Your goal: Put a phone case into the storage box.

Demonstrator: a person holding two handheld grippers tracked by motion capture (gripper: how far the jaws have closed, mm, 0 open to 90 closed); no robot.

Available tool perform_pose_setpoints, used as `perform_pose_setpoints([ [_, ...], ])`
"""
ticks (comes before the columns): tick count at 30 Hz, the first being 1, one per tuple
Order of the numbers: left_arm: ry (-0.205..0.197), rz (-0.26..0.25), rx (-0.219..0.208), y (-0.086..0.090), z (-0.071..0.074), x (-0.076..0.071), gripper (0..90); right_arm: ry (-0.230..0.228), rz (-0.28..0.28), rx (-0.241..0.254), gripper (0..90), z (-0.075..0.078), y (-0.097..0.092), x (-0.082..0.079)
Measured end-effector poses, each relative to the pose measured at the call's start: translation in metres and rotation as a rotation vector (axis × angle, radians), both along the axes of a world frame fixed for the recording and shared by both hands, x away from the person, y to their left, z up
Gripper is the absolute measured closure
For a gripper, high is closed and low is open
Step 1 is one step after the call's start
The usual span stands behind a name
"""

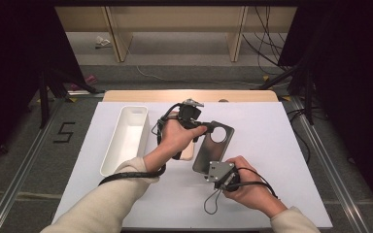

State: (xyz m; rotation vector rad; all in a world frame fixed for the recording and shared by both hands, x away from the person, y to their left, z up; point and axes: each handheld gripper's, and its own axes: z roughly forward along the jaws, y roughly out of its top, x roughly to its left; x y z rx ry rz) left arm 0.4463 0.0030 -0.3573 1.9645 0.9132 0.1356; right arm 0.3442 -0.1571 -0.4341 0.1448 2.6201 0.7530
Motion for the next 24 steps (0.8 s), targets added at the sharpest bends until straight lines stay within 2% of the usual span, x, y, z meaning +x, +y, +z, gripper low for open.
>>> perform_pose_setpoints([
  [1, -0.044, 0.002, 0.011, 0.002, 0.003, -0.001, 81.8, 0.019, -0.016, 0.026, 76.4, 0.001, -0.002, 0.000],
  [2, -0.044, 0.002, 0.011, 0.002, 0.003, -0.001, 81.8, 0.019, -0.016, 0.026, 76.4, 0.001, -0.002, 0.000],
  [3, -0.066, 0.004, 0.018, 0.003, 0.004, -0.001, 81.8, 0.024, -0.046, 0.069, 70.6, 0.002, -0.003, 0.000],
  [4, -0.084, 0.005, 0.023, 0.005, 0.005, -0.002, 81.8, 0.024, -0.046, 0.069, 70.6, 0.002, -0.003, 0.000],
  [6, -0.109, 0.003, 0.022, 0.009, 0.006, -0.002, 81.8, 0.029, -0.085, 0.122, 61.5, 0.003, -0.006, 0.002],
  [7, -0.122, 0.007, 0.020, 0.011, 0.007, -0.002, 81.8, 0.029, -0.085, 0.122, 61.5, 0.003, -0.006, 0.002],
  [9, -0.144, 0.006, 0.016, 0.017, 0.008, -0.002, 81.8, 0.043, -0.112, 0.149, 55.5, 0.003, -0.008, 0.004],
  [11, -0.168, 0.005, 0.012, 0.023, 0.008, -0.002, 81.7, 0.053, -0.154, 0.210, 50.8, 0.005, -0.012, 0.006],
  [12, -0.180, 0.007, 0.013, 0.026, 0.008, -0.002, 81.7, 0.053, -0.154, 0.210, 50.8, 0.005, -0.012, 0.006],
  [13, -0.190, 0.009, 0.012, 0.029, 0.008, -0.003, 81.7, 0.053, -0.173, 0.253, 47.5, 0.007, -0.014, 0.007],
  [14, -0.200, 0.012, 0.011, 0.033, 0.007, -0.003, 81.7, 0.053, -0.173, 0.253, 47.5, 0.007, -0.014, 0.007],
  [15, -0.206, 0.017, 0.009, 0.036, 0.007, -0.003, 81.7, 0.057, -0.191, 0.289, 43.6, 0.009, -0.017, 0.008],
  [16, -0.214, 0.023, 0.004, 0.040, 0.007, -0.003, 81.7, 0.057, -0.191, 0.289, 43.6, 0.009, -0.017, 0.008],
  [19, -0.231, 0.028, -0.008, 0.050, 0.008, -0.004, 81.7, 0.070, -0.232, 0.339, 39.0, 0.009, -0.022, 0.009],
  [24, -0.244, 0.042, -0.027, 0.067, 0.013, -0.005, 81.7, 0.066, -0.256, 0.381, 34.9, 0.011, -0.028, 0.011],
])
